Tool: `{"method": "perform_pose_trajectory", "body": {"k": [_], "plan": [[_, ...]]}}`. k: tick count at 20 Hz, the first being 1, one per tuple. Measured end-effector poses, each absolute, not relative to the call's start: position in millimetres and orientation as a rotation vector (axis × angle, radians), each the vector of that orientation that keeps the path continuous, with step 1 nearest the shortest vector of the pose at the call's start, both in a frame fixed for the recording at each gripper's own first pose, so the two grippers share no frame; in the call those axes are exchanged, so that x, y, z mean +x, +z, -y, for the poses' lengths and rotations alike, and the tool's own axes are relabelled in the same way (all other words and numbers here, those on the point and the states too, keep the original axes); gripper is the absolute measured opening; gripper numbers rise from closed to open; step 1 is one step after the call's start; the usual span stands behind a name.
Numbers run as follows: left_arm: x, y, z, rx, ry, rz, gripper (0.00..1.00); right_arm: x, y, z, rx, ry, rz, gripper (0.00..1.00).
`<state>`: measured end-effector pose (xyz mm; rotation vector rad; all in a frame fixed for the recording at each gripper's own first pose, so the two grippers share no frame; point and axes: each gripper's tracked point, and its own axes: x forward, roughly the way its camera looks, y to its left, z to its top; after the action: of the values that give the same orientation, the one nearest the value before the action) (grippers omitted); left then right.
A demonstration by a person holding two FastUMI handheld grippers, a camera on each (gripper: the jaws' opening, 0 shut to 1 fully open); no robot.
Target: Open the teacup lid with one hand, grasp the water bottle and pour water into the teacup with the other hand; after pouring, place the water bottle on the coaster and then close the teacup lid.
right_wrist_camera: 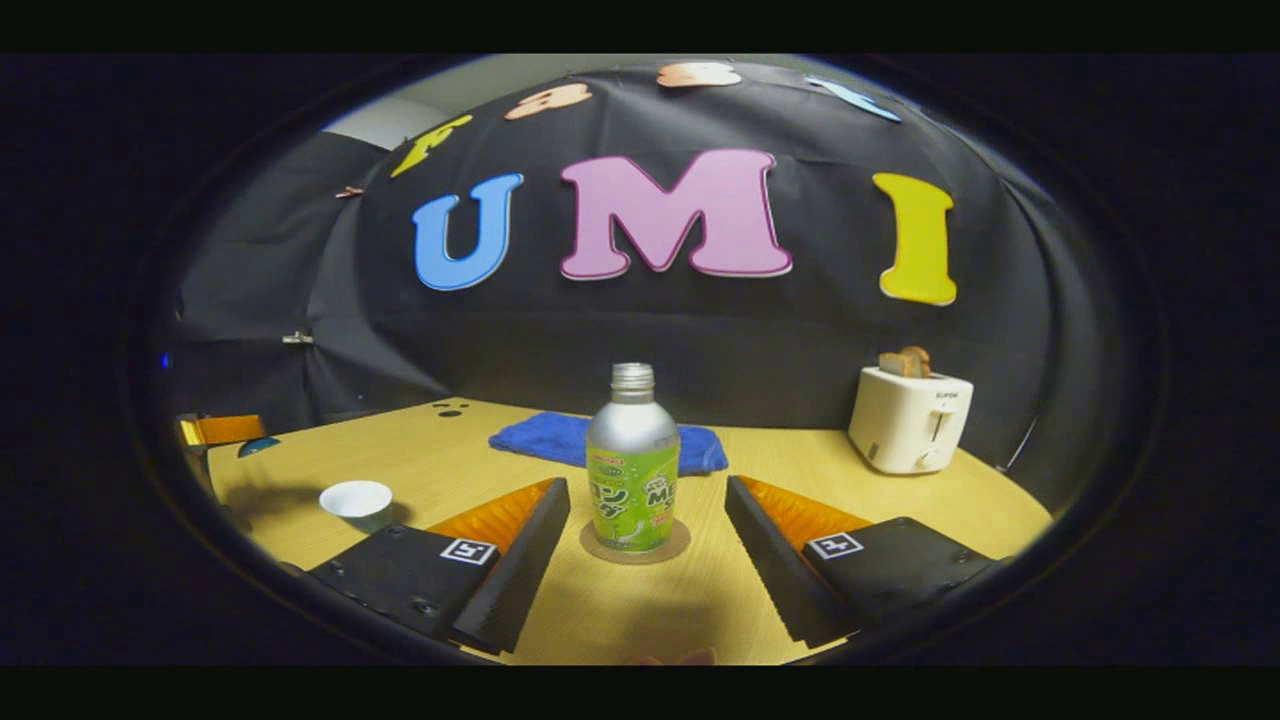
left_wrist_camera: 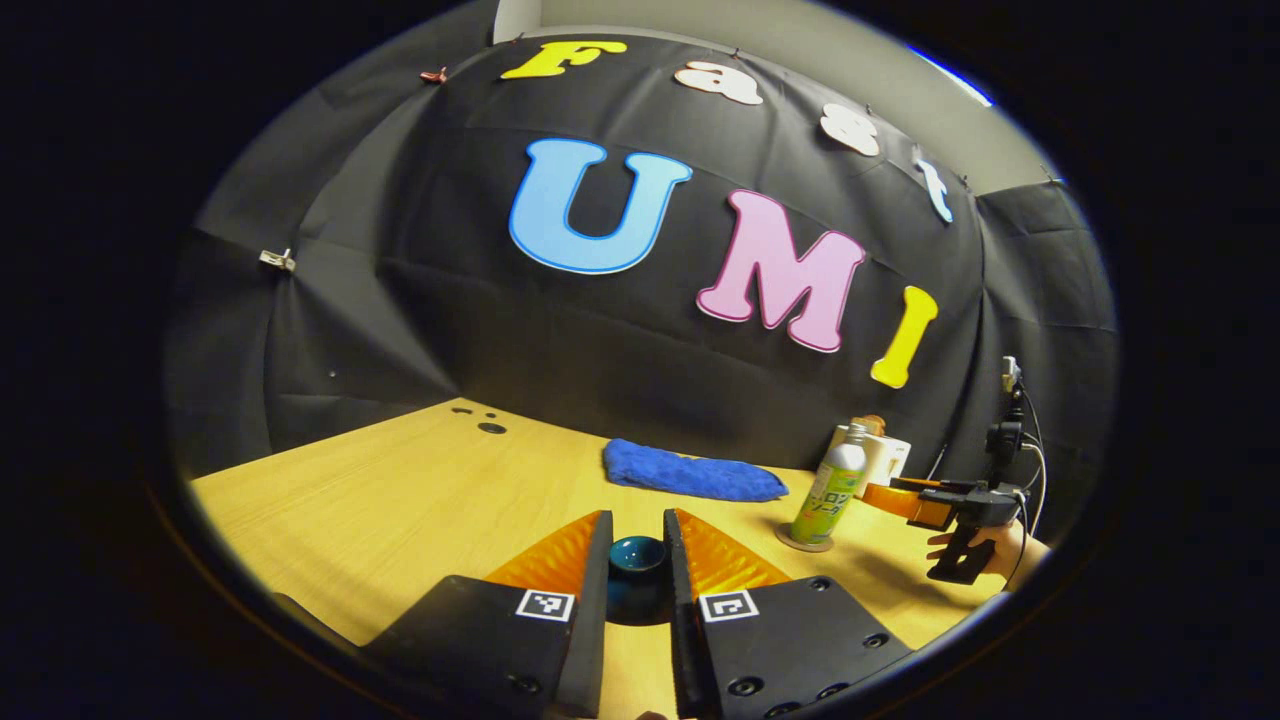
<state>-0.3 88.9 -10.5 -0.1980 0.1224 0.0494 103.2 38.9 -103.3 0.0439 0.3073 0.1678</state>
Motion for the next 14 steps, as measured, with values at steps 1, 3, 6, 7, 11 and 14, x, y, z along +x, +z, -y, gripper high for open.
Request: {"method": "perform_pose_trajectory", "body": {"k": [1, 3, 6, 7, 11, 14], "plan": [[0.5, -7.4, -81.2, -0.199, 0.035, -0.120, 0.31, 94.1, -92.9, -34.6, 0.027, 0.166, -0.280, 0.96], [0.8, 2.6, -66.6, -0.204, 0.003, -0.099, 0.31, 71.1, -81.3, -21.9, 0.002, 0.153, -0.257, 0.92], [13.2, 10.2, -51.9, -0.204, -0.026, -0.097, 0.31, 40.9, -69.1, -1.9, 0.006, 0.133, -0.242, 0.94], [19.4, 8.2, -50.8, -0.195, -0.026, -0.107, 0.31, 31.0, -66.7, 5.8, 0.013, 0.123, -0.243, 0.94], [46.1, -7.1, -45.2, -0.193, -0.016, -0.161, 0.31, -0.3, -58.6, 38.1, 0.013, 0.073, -0.212, 0.94], [58.2, -24.5, -38.5, -0.155, 0.001, -0.206, 0.31, -15.4, -57.9, 59.8, 0.002, 0.029, -0.208, 0.94]]}}
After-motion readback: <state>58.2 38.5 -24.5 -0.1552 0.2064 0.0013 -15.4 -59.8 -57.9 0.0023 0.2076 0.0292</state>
